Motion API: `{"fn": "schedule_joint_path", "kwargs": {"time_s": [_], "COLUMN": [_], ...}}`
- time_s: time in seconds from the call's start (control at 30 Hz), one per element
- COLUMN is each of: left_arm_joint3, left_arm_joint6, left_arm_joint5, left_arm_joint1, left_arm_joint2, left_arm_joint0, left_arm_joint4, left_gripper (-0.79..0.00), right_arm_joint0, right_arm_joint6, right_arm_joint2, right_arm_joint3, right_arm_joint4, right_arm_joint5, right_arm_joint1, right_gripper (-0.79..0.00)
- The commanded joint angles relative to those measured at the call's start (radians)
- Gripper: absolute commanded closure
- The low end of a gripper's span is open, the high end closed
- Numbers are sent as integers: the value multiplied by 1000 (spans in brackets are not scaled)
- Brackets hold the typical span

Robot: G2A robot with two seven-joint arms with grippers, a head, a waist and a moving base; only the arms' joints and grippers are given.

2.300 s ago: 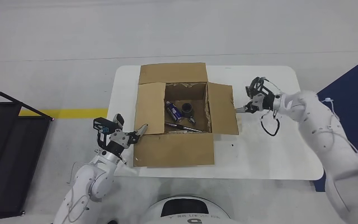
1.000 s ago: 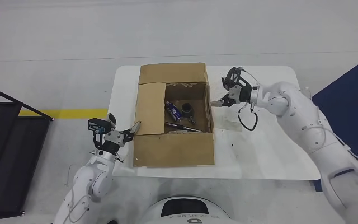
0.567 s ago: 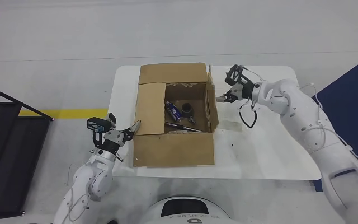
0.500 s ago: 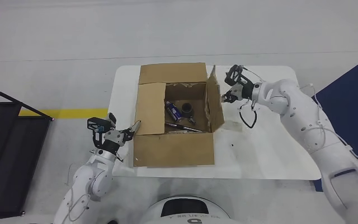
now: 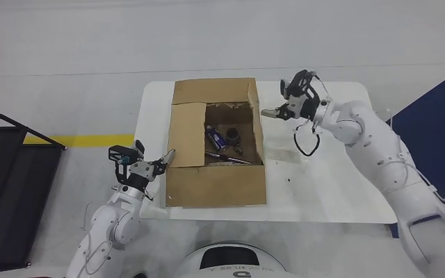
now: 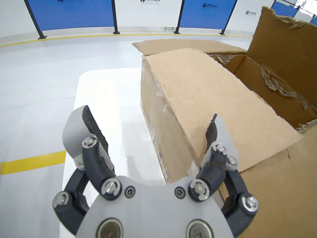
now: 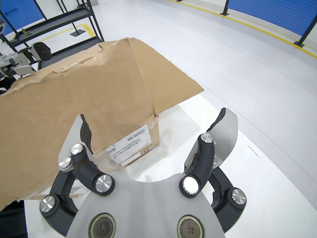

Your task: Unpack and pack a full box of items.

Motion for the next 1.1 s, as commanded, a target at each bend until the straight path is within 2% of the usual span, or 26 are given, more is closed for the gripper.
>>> {"fn": "schedule_joint_path", "kwargs": {"time_s": [0.0,0.23,0.37,0.57,0.63,0.87,1.07], "left_arm_joint3": [0,0,0,0,0,0,0], "left_arm_joint6": [0,0,0,0,0,0,0], "left_arm_joint5": [0,0,0,0,0,0,0], "left_arm_joint1": [0,0,0,0,0,0,0], "left_arm_joint2": [0,0,0,0,0,0,0], "left_arm_joint0": [0,0,0,0,0,0,0], "left_arm_joint4": [0,0,0,0,0,0,0], "left_gripper": [-785,-785,-785,-785,-785,-785,-785], "right_arm_joint0": [7,40,51,62,77,145,206], "right_arm_joint6": [46,149,165,208,249,349,413], "right_arm_joint2": [-22,-116,-132,-108,-112,-127,-165], "right_arm_joint3": [-27,-76,-78,-9,26,224,371], "right_arm_joint4": [-56,-159,-208,-121,-55,310,488], "right_arm_joint5": [61,160,239,295,277,94,34], "right_arm_joint1": [-9,-53,-71,-89,-101,-152,-205], "right_gripper": [-785,-785,-785,-785,-785,-785,-785]}}
